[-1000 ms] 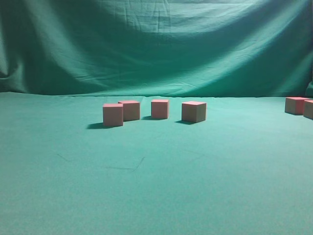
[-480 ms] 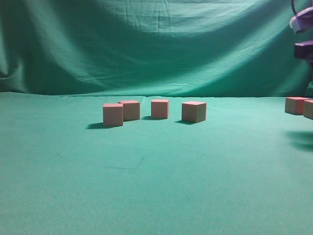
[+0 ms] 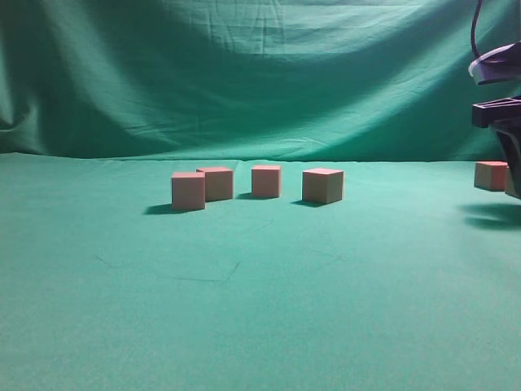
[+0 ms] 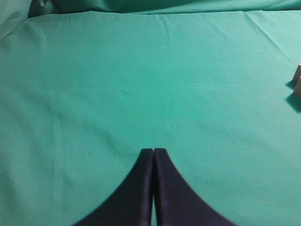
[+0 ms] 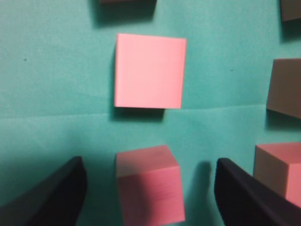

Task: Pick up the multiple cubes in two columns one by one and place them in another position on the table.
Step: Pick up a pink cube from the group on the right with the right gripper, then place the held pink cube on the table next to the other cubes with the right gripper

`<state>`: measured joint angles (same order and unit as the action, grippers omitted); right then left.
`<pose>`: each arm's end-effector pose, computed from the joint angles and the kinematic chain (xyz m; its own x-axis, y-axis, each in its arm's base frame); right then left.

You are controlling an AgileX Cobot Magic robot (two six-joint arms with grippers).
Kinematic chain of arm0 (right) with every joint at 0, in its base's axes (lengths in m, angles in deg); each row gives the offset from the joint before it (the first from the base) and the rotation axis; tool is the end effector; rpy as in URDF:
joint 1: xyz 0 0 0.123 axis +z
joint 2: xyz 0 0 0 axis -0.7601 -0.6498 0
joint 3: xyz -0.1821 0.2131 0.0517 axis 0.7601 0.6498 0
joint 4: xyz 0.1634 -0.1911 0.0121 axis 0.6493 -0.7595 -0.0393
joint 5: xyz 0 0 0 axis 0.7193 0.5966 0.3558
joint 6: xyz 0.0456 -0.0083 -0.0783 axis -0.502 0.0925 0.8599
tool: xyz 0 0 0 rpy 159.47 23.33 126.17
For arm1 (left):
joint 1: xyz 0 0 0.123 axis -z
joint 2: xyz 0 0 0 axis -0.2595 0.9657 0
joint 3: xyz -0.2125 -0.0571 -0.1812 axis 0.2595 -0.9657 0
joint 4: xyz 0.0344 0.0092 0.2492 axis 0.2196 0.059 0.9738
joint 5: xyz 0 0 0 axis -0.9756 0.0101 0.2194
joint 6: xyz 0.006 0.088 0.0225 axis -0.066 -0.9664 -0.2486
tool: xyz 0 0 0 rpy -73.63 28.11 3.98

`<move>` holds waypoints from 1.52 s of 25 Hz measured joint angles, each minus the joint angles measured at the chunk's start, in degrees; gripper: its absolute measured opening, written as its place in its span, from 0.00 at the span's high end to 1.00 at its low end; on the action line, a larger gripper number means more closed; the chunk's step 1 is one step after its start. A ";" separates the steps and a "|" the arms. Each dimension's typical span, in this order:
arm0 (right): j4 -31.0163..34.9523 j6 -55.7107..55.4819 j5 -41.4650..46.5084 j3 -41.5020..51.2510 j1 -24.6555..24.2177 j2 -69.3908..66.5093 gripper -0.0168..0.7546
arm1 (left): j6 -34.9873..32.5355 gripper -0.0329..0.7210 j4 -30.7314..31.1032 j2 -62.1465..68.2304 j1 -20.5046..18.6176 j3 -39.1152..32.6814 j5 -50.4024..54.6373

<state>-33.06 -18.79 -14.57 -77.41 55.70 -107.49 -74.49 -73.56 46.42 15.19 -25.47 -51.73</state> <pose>0.3695 0.0256 0.1704 -0.9870 -0.0075 -0.1606 0.0160 0.9894 -0.1446 0.0529 0.0004 0.1774 -0.2591 0.0291 -0.9654 0.0031 0.9996 0.0293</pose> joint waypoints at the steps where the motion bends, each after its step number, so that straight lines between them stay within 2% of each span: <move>1: 0.11 0.49 0.00 0.00 0.00 0.00 0.27 | 0.00 0.96 0.00 0.00 0.00 0.00 0.00; 4: 1.42 1.28 0.00 0.00 0.00 0.00 0.43 | 0.00 0.96 0.00 0.00 0.00 0.00 0.00; 6: 1.78 1.30 0.00 0.00 0.00 0.00 0.57 | 0.00 0.96 0.00 0.00 0.00 0.00 0.00; 8: 1.83 1.41 0.22 -0.09 0.00 0.00 0.64 | 0.00 0.96 0.00 0.00 0.00 0.00 0.00; 18: 3.10 2.17 3.86 -0.26 0.00 1.16 0.63 | 0.00 0.96 0.00 0.00 0.00 0.00 0.00; 24: 14.38 11.00 10.48 -4.39 0.69 9.54 0.63 | 0.00 0.96 0.00 0.00 0.00 0.00 0.00; 29: 19.94 16.94 12.10 -4.90 7.68 17.69 0.63 | 0.00 0.96 0.00 0.00 0.00 0.00 0.00; 38: 20.78 20.25 13.24 -5.21 27.46 19.17 0.63 | 0.00 0.96 0.00 0.00 0.00 0.00 0.00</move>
<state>-12.27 1.47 -1.33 -82.62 83.15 -88.31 -74.49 -73.56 46.42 15.19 -25.47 -51.73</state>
